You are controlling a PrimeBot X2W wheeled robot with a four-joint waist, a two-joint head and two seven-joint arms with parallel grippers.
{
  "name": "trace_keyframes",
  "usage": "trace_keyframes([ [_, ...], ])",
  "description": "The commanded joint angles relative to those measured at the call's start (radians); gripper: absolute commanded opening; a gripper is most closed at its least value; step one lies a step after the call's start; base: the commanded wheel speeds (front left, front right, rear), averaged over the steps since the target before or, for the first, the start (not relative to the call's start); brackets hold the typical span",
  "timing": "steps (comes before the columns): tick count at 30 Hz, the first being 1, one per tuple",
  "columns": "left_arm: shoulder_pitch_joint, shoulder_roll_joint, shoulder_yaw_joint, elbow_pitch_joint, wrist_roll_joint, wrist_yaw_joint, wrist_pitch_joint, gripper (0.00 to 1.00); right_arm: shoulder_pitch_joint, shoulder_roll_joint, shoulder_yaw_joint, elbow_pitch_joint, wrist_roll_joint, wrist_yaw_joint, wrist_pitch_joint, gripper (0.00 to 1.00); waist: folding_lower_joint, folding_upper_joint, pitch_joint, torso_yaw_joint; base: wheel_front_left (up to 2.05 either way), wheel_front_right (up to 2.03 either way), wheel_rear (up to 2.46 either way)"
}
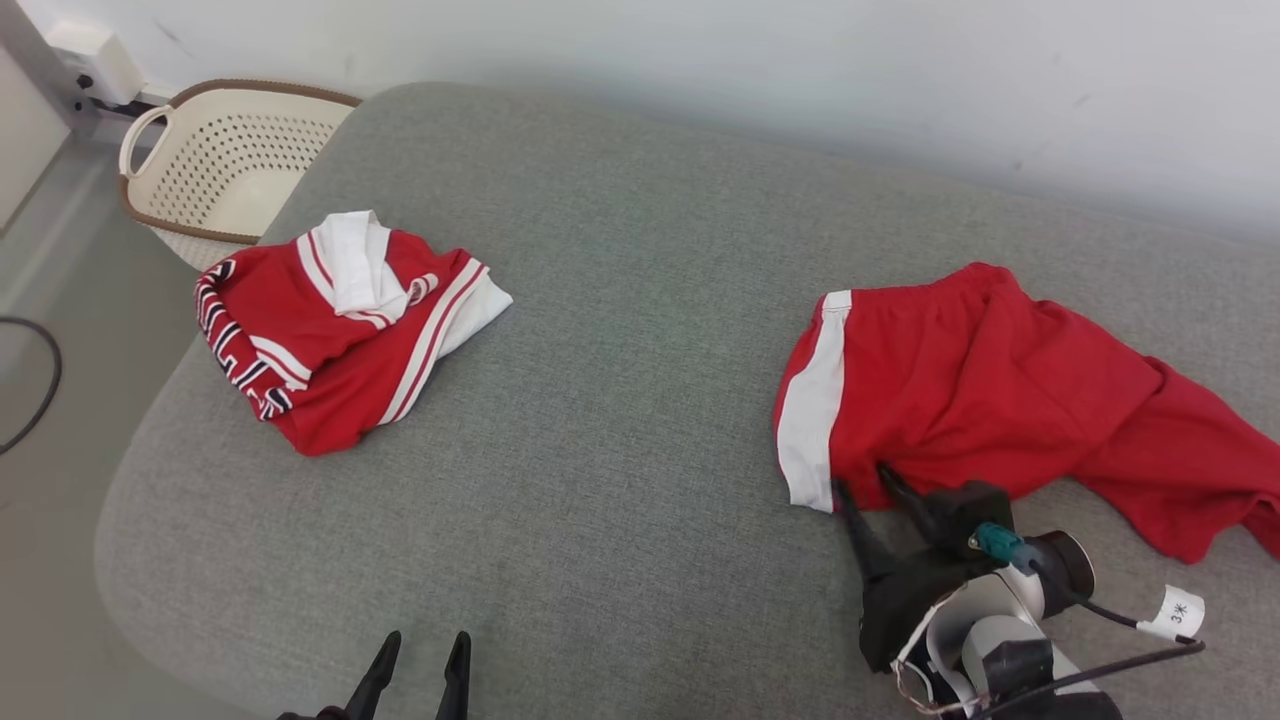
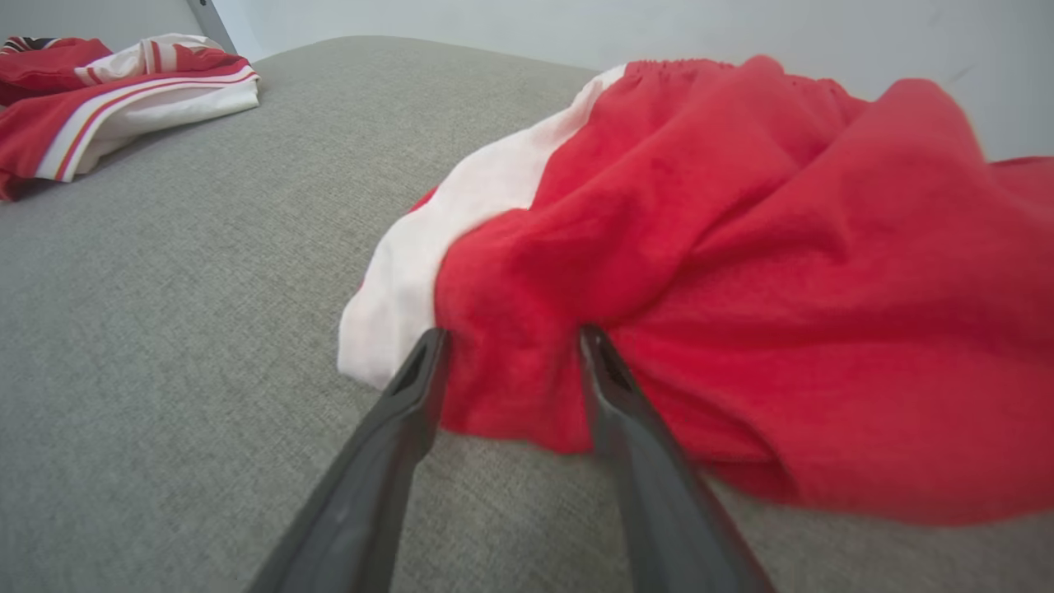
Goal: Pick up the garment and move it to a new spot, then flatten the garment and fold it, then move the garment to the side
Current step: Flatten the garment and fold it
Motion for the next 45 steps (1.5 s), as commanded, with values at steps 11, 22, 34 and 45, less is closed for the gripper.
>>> trace_keyframes([
  [11,0.022,0.001,0.011,-0.003,-0.001,0.001,-0.004,1.00,-0.024,-0.026,-0.083,-0.163,0.018,0.000,-0.001,0.00,0.0000,0.0000,-0.008,-0.050,0.00,0.00,0.00],
  [22,0.003,0.001,-0.021,0.011,-0.021,0.004,-0.004,1.00,-0.013,-0.133,-0.188,-0.377,0.074,0.000,0.000,0.00,0.0000,0.0000,-0.015,-0.085,0.00,0.00,0.00],
  [34,0.024,0.001,-0.020,0.027,-0.027,0.003,-0.004,1.00,-0.054,-0.128,-0.209,-0.032,0.038,0.000,0.000,1.00,0.0000,0.0000,-0.008,-0.031,0.00,0.00,0.00],
  [45,0.042,0.001,0.004,0.034,-0.005,0.004,-0.004,1.00,0.037,-0.085,-0.245,-0.157,0.006,0.000,0.000,1.00,0.0000,0.0000,-0.052,-0.106,0.00,0.00,0.00],
])
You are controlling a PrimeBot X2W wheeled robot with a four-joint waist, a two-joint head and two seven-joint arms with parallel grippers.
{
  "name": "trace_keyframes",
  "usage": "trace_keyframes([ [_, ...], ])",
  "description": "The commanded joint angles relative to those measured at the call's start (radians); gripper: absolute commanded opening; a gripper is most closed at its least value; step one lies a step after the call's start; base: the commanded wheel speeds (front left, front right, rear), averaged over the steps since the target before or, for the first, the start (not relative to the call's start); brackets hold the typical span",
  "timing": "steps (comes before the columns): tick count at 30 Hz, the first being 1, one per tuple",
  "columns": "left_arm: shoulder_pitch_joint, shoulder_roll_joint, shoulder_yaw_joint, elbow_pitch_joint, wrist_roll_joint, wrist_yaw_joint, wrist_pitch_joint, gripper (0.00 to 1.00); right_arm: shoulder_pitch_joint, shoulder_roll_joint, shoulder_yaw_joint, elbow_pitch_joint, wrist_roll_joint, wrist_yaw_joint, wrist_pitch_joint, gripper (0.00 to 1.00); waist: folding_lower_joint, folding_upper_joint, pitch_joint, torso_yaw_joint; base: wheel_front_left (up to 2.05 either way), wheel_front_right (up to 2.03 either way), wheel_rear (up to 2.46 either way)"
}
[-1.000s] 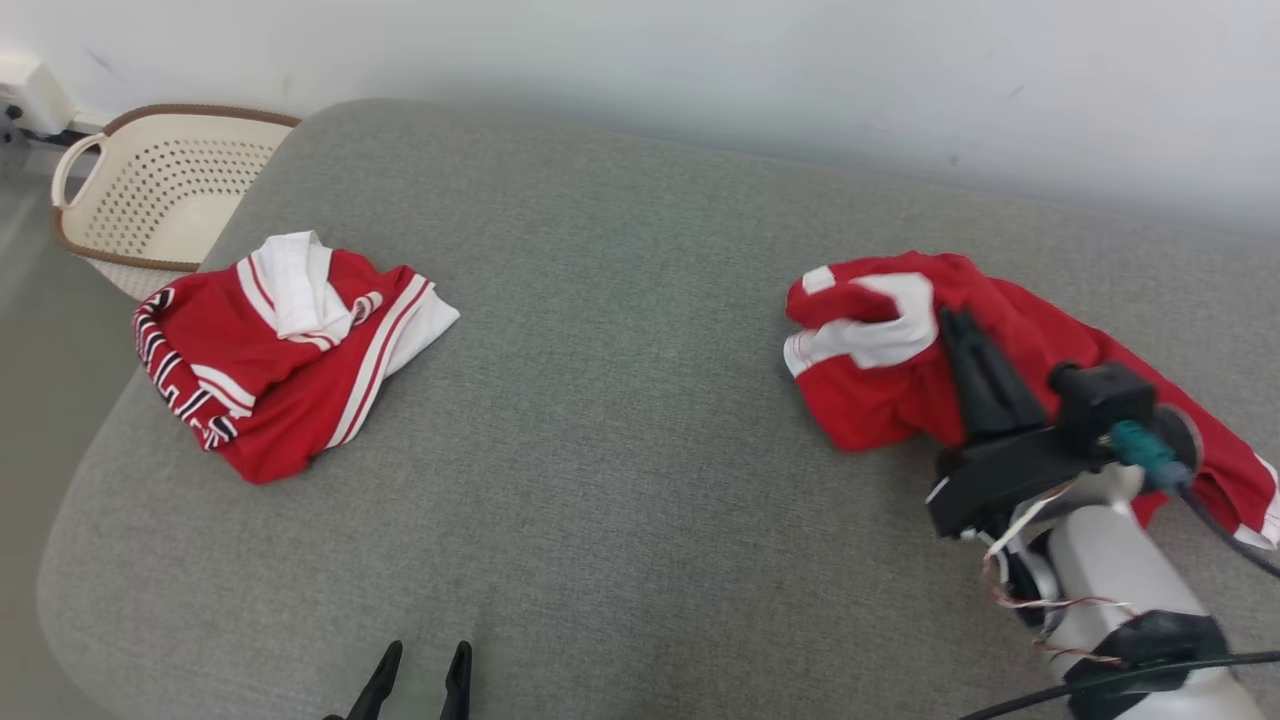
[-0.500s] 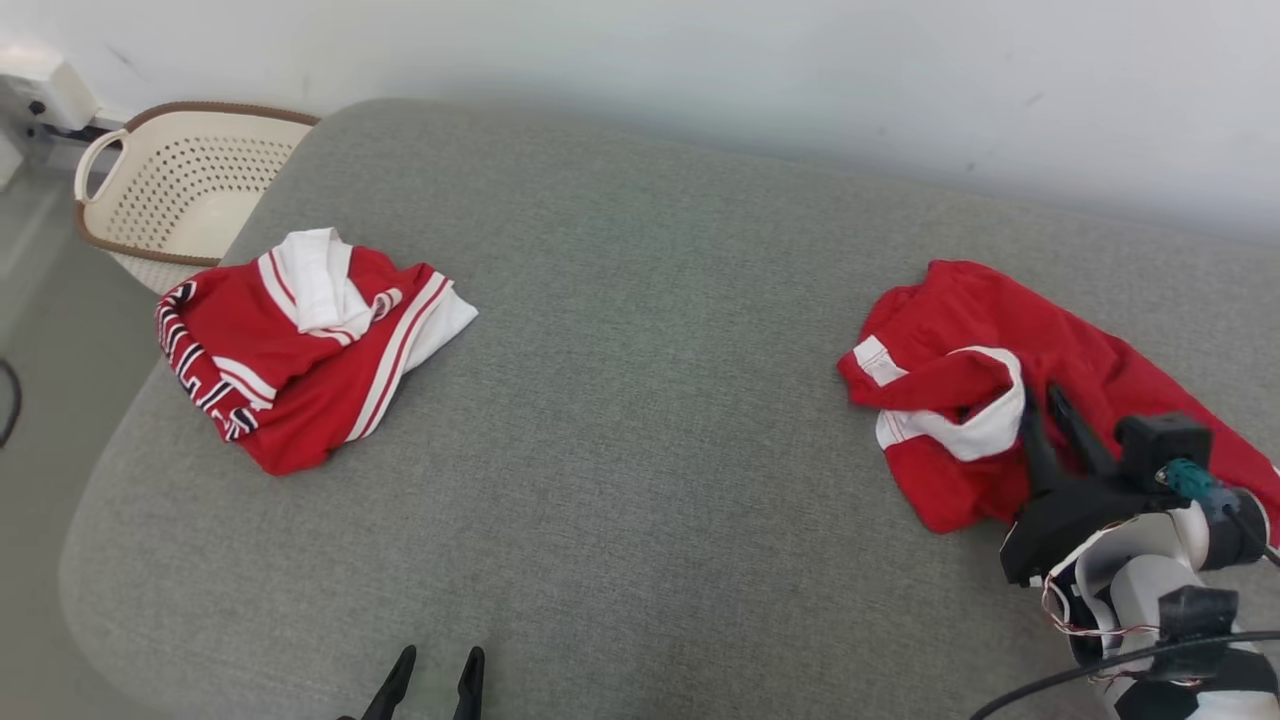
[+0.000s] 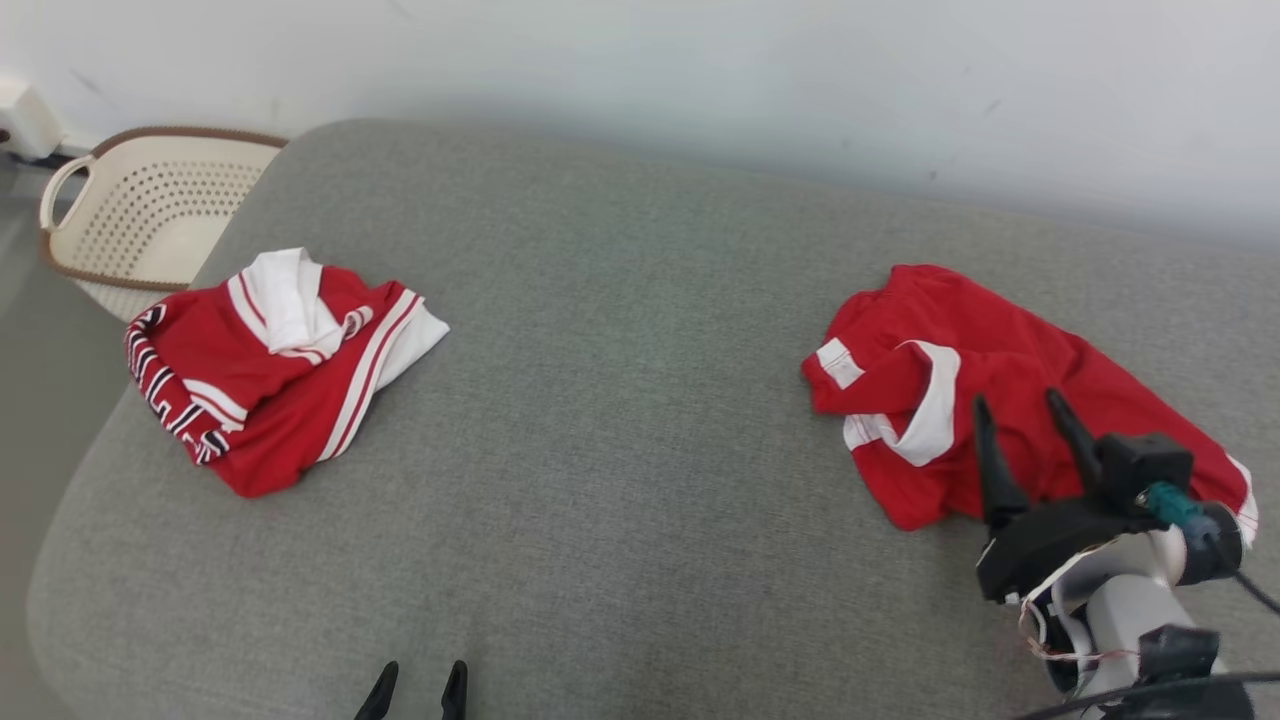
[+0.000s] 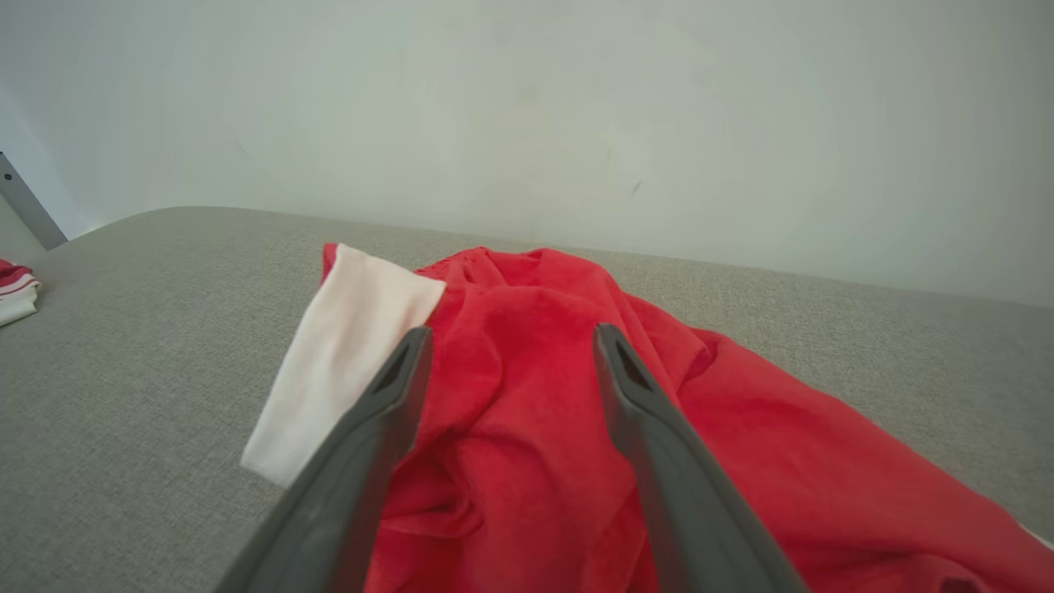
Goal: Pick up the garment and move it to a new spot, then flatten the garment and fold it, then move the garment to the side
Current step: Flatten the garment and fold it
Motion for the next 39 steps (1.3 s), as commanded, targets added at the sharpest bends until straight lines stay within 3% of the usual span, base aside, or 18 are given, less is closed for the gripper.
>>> trace_keyframes([
  [1,0.017,0.001,0.005,0.004,0.008,-0.002,-0.004,1.00,0.028,0.012,0.009,-0.019,-0.007,0.000,-0.001,1.00,0.0000,0.0000,-0.025,-0.031,0.00,0.00,0.00],
  [11,0.026,0.001,0.021,0.005,0.021,-0.006,-0.004,1.00,0.116,0.047,0.156,-0.104,0.016,0.000,-0.001,1.00,0.0000,0.0000,-0.061,-0.095,0.00,0.00,0.00],
  [25,0.043,0.001,0.016,0.014,0.031,-0.016,-0.004,1.00,0.132,0.072,0.199,-0.058,0.016,0.000,-0.001,1.00,0.0000,0.0000,-0.065,-0.054,0.00,0.00,0.00],
  [33,0.021,0.001,-0.007,0.014,0.010,-0.014,-0.004,1.00,0.100,0.067,0.169,0.023,-0.013,0.000,-0.001,1.00,0.0000,0.0000,-0.045,-0.001,0.00,0.00,0.00],
  [39,0.014,0.001,-0.007,0.011,0.004,-0.015,-0.004,1.00,0.065,0.082,0.069,0.144,-0.079,0.000,-0.001,1.00,0.0000,0.0000,-0.015,0.045,0.00,0.00,0.00],
])
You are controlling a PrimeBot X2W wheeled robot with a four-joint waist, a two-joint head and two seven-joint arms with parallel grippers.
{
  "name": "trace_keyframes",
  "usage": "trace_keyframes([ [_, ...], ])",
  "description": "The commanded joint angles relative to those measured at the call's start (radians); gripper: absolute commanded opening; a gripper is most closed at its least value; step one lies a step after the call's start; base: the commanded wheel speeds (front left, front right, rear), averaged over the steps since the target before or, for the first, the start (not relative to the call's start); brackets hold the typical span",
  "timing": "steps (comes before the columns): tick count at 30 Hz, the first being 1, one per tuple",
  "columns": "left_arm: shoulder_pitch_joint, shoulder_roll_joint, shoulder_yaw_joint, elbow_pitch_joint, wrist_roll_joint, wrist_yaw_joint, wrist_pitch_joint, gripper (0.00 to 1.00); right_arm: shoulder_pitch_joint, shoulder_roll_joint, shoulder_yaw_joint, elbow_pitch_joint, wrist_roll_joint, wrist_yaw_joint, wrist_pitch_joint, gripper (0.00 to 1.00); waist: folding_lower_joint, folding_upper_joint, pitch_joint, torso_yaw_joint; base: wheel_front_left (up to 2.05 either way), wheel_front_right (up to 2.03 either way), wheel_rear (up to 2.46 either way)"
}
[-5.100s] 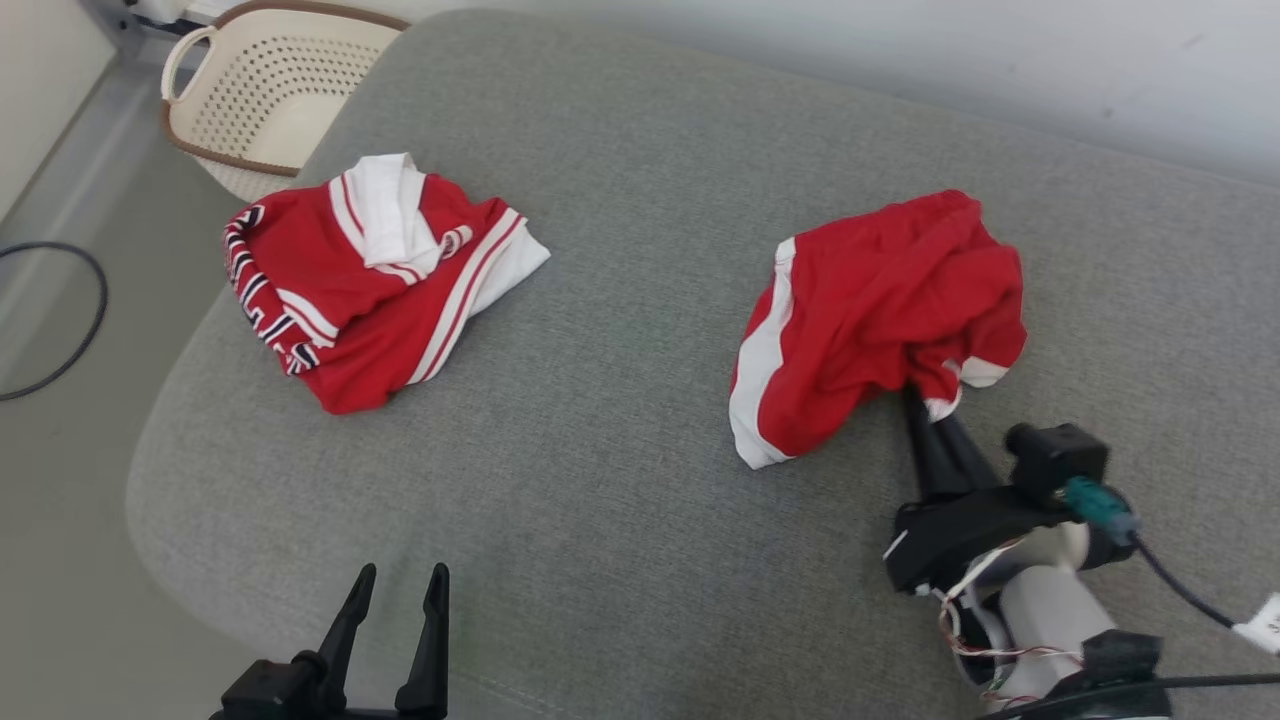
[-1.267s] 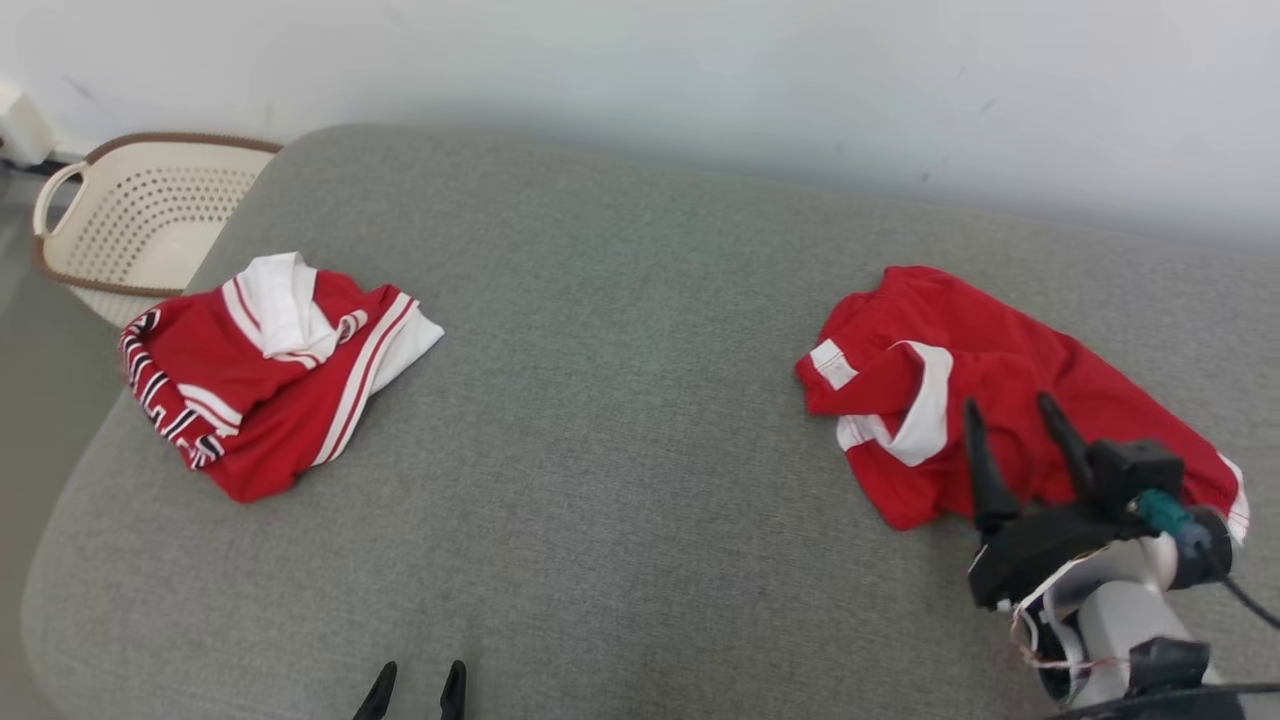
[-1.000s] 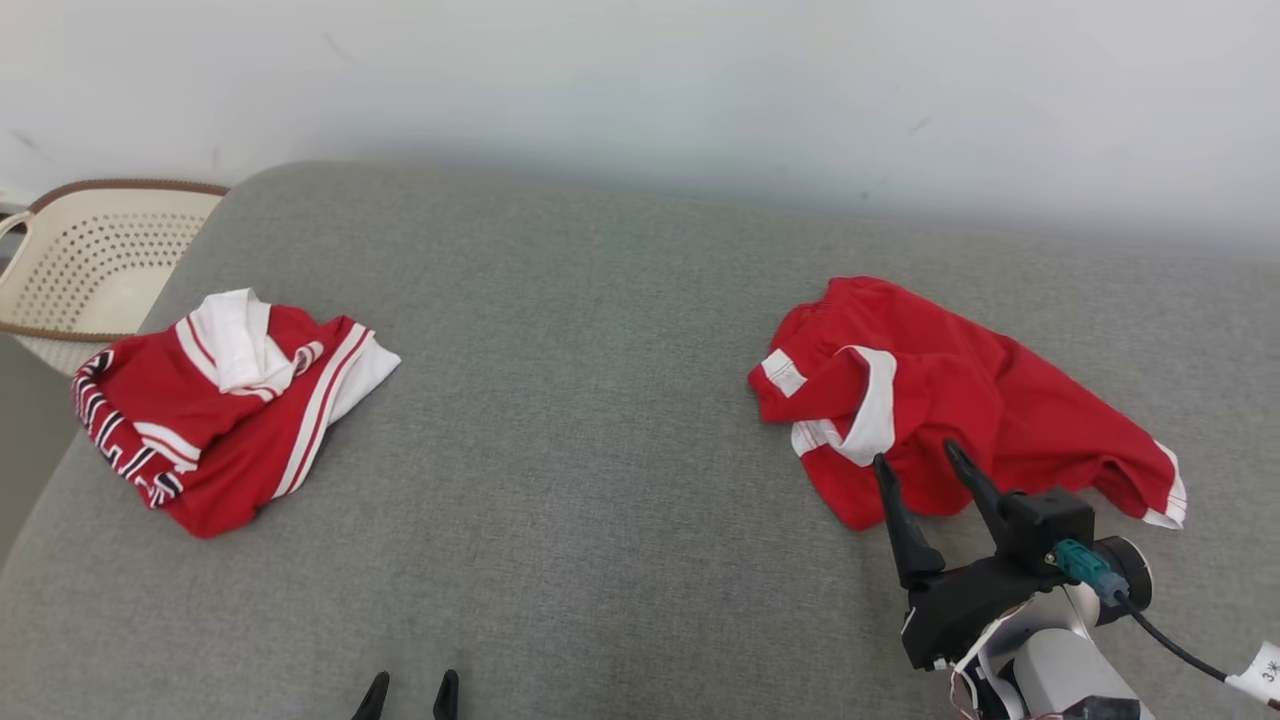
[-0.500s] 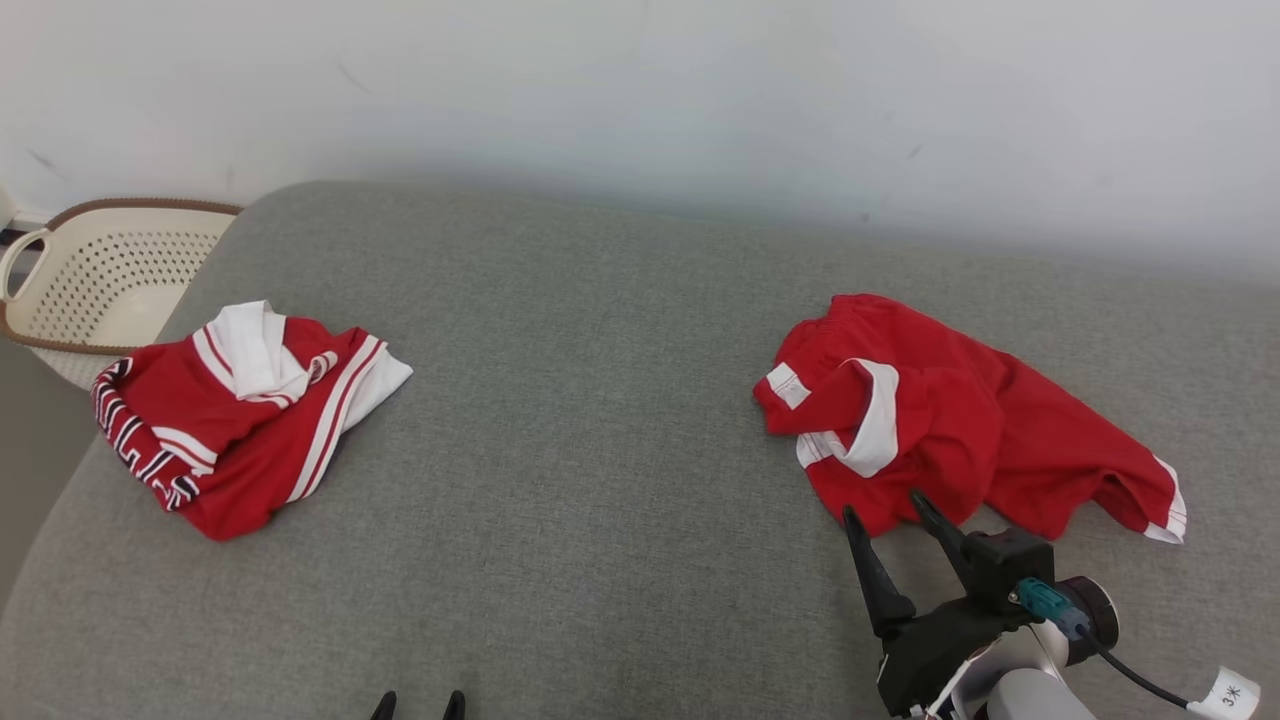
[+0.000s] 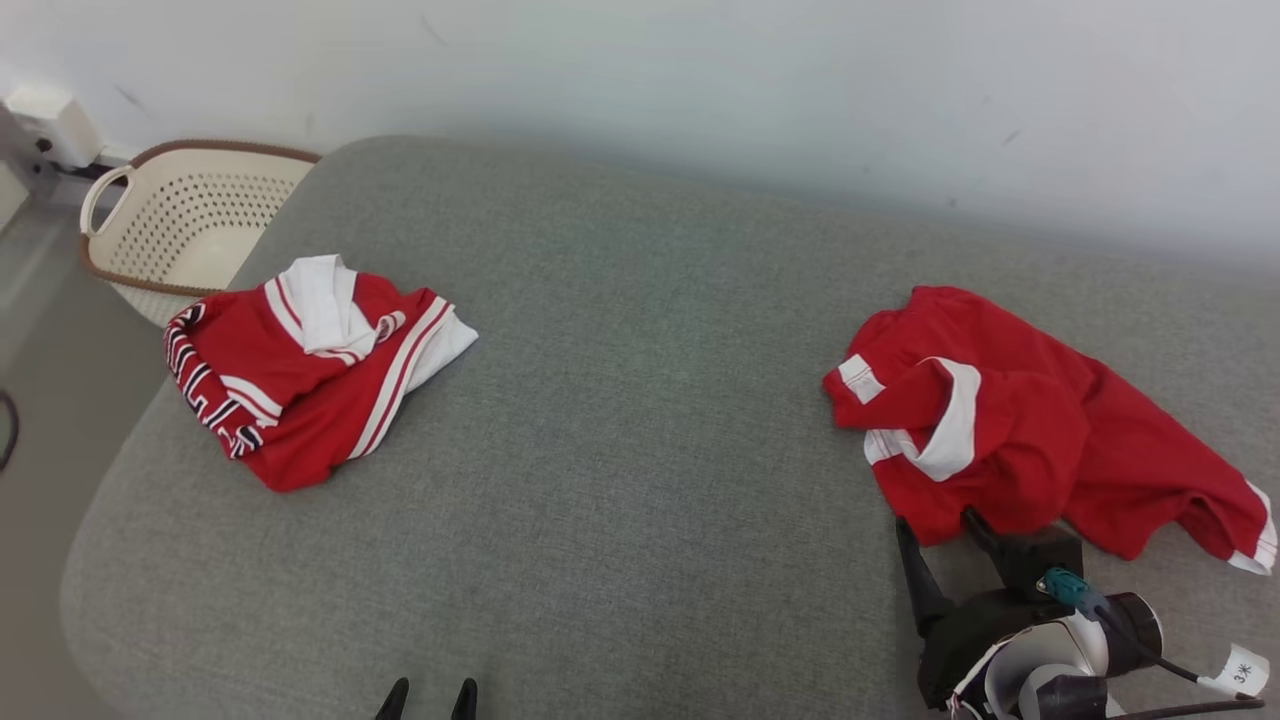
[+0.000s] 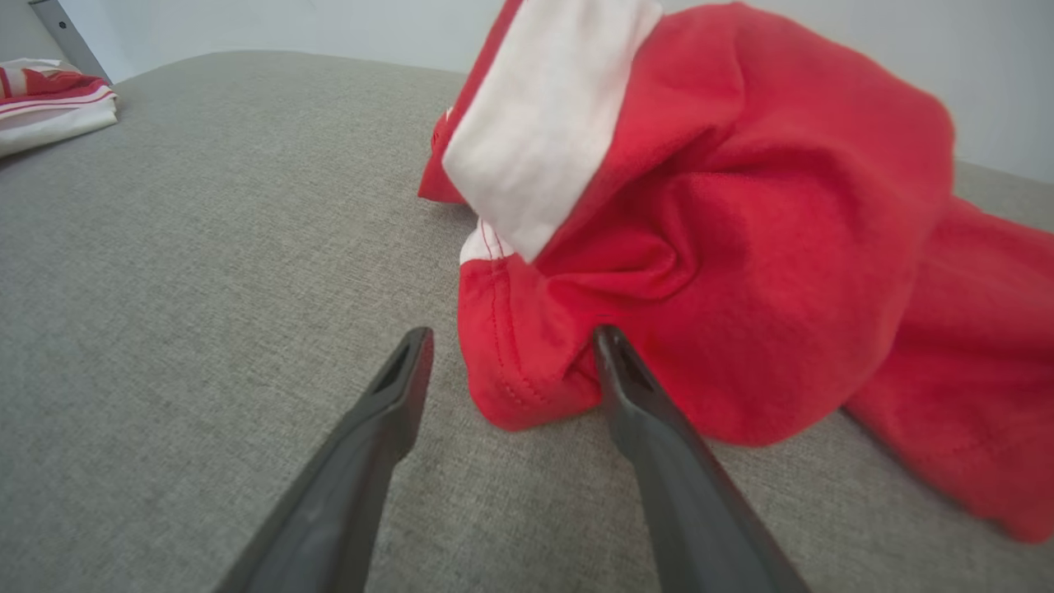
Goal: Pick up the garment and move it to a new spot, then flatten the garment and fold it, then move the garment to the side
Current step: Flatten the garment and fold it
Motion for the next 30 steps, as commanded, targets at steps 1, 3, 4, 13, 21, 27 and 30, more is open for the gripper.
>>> trace_keyframes([
  [1,-0.005,0.000,0.004,0.000,-0.001,0.000,-0.004,1.00,-0.006,0.007,-0.002,0.008,-0.004,0.000,0.000,1.00,0.0000,0.0000,0.017,0.017,0.00,0.00,0.00],
  [3,-0.003,0.000,0.007,-0.002,-0.005,-0.006,-0.004,1.00,-0.015,0.017,-0.016,0.038,-0.018,0.000,0.000,1.00,0.0000,0.0000,0.025,0.024,0.00,0.00,0.00],
  [4,-0.005,0.000,0.007,-0.003,-0.007,-0.009,-0.004,1.00,-0.020,0.021,-0.020,0.059,-0.021,0.000,0.000,1.00,0.0000,0.0000,0.029,0.026,0.00,0.00,0.00],
  [13,-0.022,0.000,0.003,-0.009,-0.019,-0.013,-0.004,1.00,-0.049,0.033,-0.049,0.073,-0.041,0.000,0.000,0.00,0.0000,0.0000,0.043,0.018,0.00,0.00,0.00],
  [21,-0.014,0.000,-0.001,-0.019,-0.037,-0.024,-0.004,1.00,0.041,0.012,-0.026,-0.060,-0.015,0.000,-0.001,0.00,0.0000,0.0000,0.019,-0.056,0.00,0.00,0.00],
  [27,-0.046,0.000,-0.015,-0.040,-0.045,-0.035,-0.004,1.00,0.137,-0.046,-0.007,-0.187,0.028,0.000,-0.001,0.00,0.0000,0.0000,0.029,-0.152,0.00,0.00,0.00],
  [30,-0.061,0.001,-0.027,-0.041,-0.037,-0.040,-0.004,1.00,0.169,-0.082,-0.005,-0.221,0.042,0.000,0.000,0.00,0.0000,0.0000,0.033,-0.202,0.00,0.00,0.00],
])
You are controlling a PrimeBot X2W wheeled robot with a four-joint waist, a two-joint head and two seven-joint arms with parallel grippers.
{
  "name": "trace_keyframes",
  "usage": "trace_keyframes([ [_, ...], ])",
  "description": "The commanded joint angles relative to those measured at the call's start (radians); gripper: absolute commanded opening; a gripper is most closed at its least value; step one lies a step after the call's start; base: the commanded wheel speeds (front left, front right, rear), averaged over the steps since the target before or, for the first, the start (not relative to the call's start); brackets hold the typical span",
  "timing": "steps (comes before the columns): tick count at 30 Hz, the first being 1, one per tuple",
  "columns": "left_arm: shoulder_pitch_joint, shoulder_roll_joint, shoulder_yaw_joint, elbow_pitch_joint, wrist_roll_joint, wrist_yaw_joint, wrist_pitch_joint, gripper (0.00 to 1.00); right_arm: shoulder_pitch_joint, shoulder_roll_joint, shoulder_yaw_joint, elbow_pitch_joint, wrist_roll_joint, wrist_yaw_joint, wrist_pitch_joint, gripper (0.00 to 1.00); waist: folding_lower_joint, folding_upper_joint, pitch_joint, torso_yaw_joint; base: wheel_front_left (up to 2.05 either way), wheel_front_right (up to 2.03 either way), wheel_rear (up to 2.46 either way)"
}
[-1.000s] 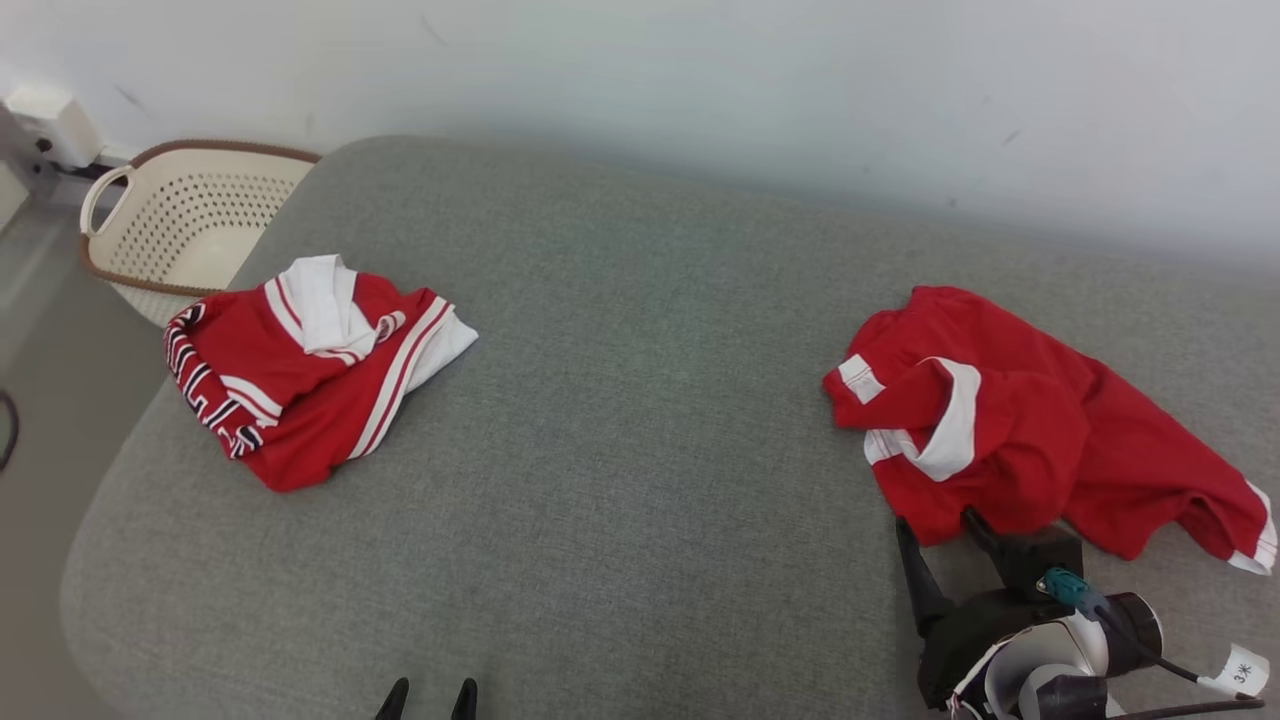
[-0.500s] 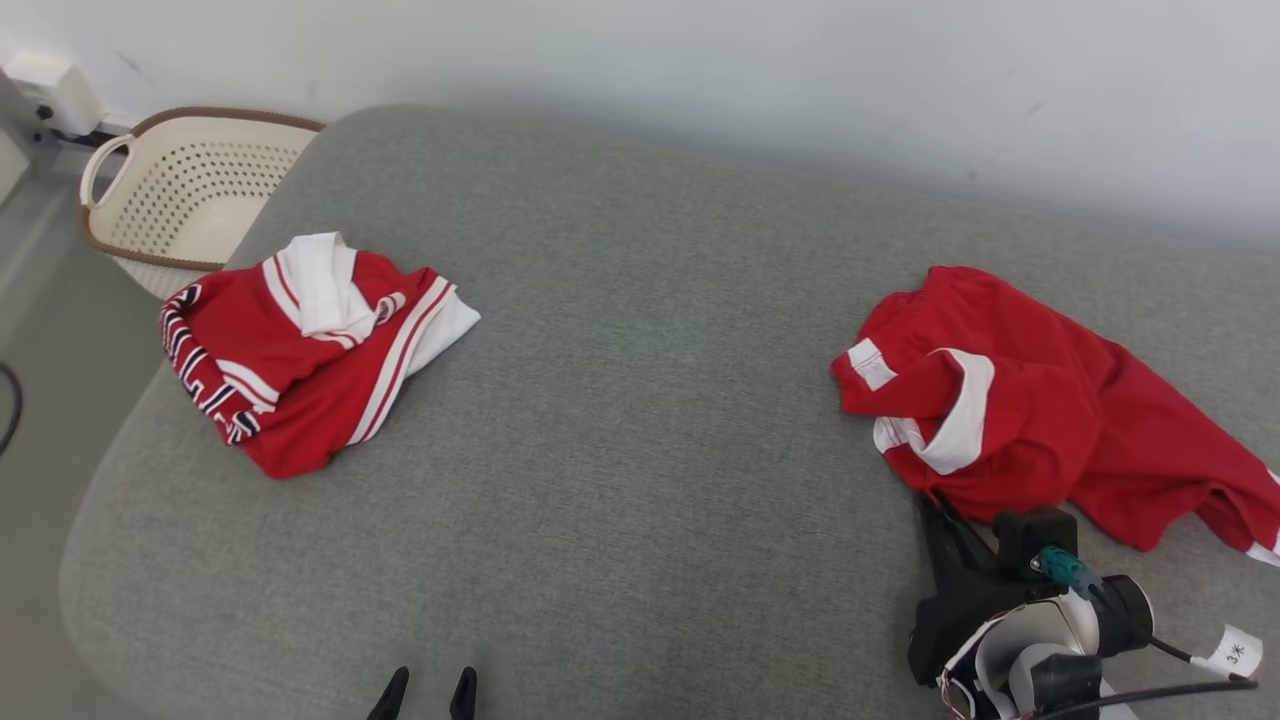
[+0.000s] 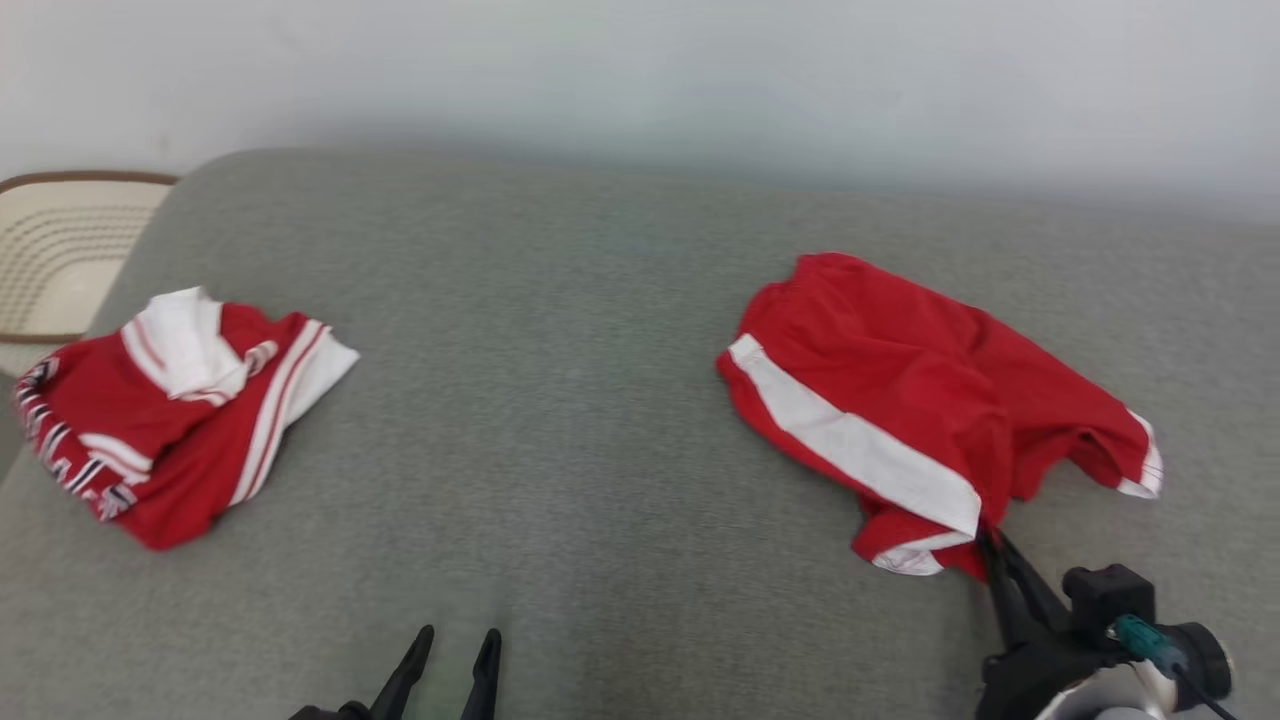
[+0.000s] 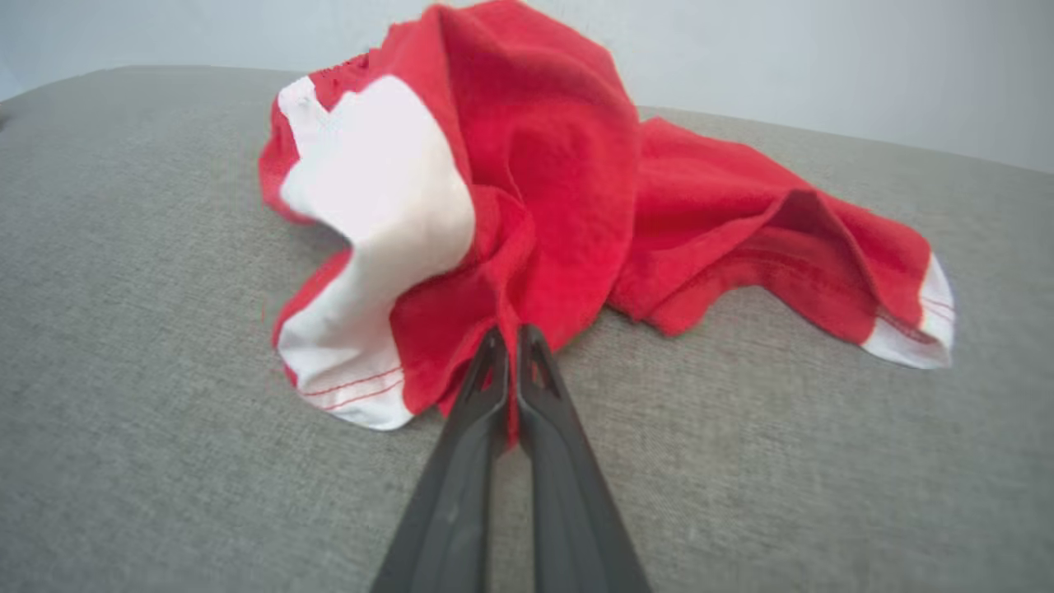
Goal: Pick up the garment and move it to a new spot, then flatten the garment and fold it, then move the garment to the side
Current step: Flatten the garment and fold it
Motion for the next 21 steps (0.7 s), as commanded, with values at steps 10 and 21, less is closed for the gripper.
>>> trace_keyframes([
  [10,-0.035,0.000,-0.021,0.011,0.012,-0.011,-0.003,1.00,0.072,-0.083,-0.070,-0.055,0.019,0.000,0.000,0.00,-0.0001,0.0000,0.013,-0.141,0.00,0.00,0.00],
  [21,-0.055,0.000,-0.003,0.021,0.045,-0.010,-0.003,1.00,0.091,-0.043,-0.228,-0.129,0.014,0.000,0.000,1.00,-0.0001,0.0000,0.006,-0.224,0.00,0.00,0.00],
])
